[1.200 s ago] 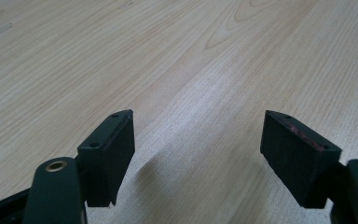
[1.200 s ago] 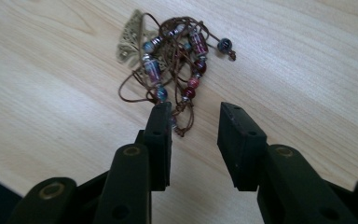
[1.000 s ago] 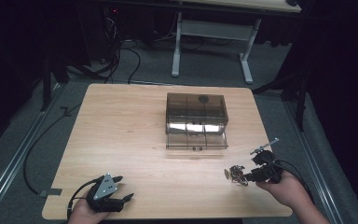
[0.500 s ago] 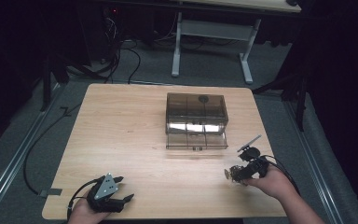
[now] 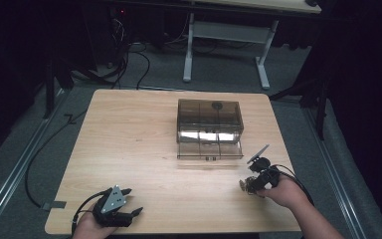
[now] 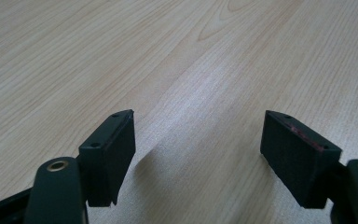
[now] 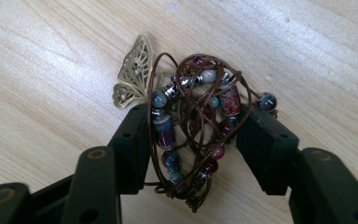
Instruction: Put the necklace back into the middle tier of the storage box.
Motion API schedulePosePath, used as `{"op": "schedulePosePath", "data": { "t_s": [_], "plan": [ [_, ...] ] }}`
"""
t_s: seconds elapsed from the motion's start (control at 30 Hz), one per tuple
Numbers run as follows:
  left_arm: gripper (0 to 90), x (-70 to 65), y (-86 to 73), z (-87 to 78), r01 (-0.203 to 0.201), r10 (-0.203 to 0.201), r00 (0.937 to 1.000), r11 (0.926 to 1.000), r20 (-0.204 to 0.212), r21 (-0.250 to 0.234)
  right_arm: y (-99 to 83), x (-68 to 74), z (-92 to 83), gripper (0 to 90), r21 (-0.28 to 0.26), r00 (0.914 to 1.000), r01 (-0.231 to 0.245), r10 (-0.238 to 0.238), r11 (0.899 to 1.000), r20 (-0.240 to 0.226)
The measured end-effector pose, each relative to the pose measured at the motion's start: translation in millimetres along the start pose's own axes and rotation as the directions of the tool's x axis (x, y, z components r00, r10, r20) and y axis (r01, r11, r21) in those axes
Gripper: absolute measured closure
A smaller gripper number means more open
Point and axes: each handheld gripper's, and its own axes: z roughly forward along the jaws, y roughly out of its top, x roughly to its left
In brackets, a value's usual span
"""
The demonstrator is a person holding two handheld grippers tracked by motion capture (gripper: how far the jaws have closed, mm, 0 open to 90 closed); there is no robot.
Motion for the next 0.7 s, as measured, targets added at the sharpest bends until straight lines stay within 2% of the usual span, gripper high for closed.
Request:
{"op": "schedulePosePath", "data": {
  "t_s": [0.13, 0.23, 0.27, 0.33, 0.37, 0.53, 0.67, 0.7],
  "plan": [
    [26.8, 0.0, 0.0, 0.0, 0.0, 0.0, 1.0, 1.0, 0.001, 0.0, 0.3, 0.0, -0.8, 64.4, -0.003, 1.0, 0.01, -0.01, 1.0, 0.002],
    [26.8, 0.0, 0.0, 0.0, -0.001, 0.001, 1.0, 1.0, 0.001, 0.001, 0.0, 0.3, -1.2, 68.6, -0.003, 0.9999, 0.014, -0.014, 1.0, 0.003],
    [26.8, 0.0, 0.0, 0.0, -0.001, 0.001, 1.0, 1.0, 0.001, 0.001, -0.5, 2.1, -1.6, 76.5, 0.002, 1.0, 0.003, -0.003, 1.0, -0.007],
    [26.8, -0.1, 0.0, 0.0, -0.003, 0.003, 1.0, 1.0, 0.002, 0.002, -0.8, 2.1, -1.6, 77.7, -0.001, 1.0, 0.003, -0.003, 1.0, -0.005],
    [26.8, -0.2, 0.0, -0.2, -0.004, 0.004, 1.0, 1.0, 0.002, 0.004, -0.7, 2.8, -1.7, 80.0, 0.001, 0.9997, 0.023, -0.023, 1.0, -0.004],
    [26.8, -0.2, 0.0, -0.1, -0.004, 0.004, 1.0, 1.0, 0.002, 0.003, -1.1, 4.9, -6.1, 80.4, -0.002, 0.9994, 0.033, -0.033, 0.999, 0.011],
    [26.8, -0.2, 0.1, -0.1, -0.005, 0.005, 1.0, 1.0, 0.003, 0.005, -2.1, 4.2, -10.8, 80.3, -0.011, 0.9996, 0.027, -0.027, 1.0, 0.003],
    [26.8, -0.3, 0.1, -0.1, -0.005, 0.005, 1.0, 1.0, 0.002, 0.005, -2.9, 5.2, -14.3, 80.3, -0.007, 1.0, 0.004, -0.004, 1.0, -0.004]
  ]
}}
